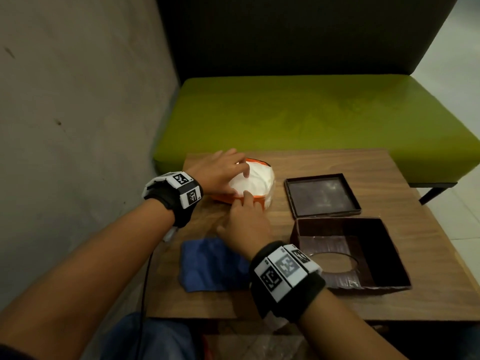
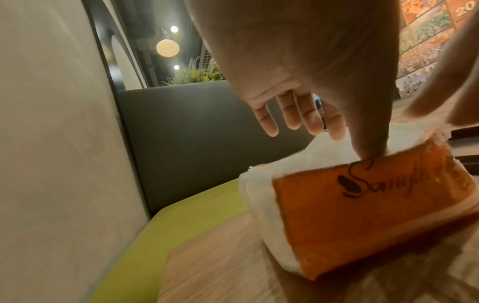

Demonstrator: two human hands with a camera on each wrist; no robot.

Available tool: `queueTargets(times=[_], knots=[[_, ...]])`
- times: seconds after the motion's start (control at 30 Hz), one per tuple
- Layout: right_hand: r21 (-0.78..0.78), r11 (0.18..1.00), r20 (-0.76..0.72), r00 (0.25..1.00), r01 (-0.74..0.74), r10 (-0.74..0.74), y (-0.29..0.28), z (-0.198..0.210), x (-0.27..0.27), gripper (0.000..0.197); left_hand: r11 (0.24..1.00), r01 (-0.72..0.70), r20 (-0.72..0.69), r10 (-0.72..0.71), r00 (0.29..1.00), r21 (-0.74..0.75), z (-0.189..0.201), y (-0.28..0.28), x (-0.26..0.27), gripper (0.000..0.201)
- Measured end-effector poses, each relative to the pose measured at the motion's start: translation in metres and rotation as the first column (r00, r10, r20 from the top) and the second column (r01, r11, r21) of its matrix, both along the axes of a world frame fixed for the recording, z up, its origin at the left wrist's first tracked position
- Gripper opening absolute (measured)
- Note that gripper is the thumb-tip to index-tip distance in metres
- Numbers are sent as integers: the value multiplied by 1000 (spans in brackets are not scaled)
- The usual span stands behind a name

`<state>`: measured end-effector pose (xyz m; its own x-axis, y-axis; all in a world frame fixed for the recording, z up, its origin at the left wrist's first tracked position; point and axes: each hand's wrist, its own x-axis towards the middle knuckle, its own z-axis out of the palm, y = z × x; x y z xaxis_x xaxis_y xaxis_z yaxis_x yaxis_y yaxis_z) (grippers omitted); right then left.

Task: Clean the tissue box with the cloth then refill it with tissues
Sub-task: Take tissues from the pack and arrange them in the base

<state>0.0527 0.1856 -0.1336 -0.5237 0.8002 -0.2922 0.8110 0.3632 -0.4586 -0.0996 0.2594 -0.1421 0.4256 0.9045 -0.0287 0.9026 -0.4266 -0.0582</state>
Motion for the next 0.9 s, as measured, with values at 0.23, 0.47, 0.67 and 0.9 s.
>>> queueTargets(times=[0.23, 0.47, 0.67, 0.9], knots=[[26, 1000, 18, 1000, 10, -10, 4, -19, -7, 52, 990, -54, 44, 60, 997, -128, -17, 3, -2, 43], [32, 999, 61, 998, 22, -24, 13, -18, -7, 54, 992, -107, 34, 110, 993, -73, -17, 9, 2, 30], [-23, 1000, 112, 993, -22, 24, 14, -20, -9, 45, 990, -135, 176, 139, 974, -36, -21, 7, 6, 24], [8, 1000, 92, 996, 16, -16, 21, -21, -12, 43, 968, -230, 399, 249, 882, -96, -8, 8, 3, 31]])
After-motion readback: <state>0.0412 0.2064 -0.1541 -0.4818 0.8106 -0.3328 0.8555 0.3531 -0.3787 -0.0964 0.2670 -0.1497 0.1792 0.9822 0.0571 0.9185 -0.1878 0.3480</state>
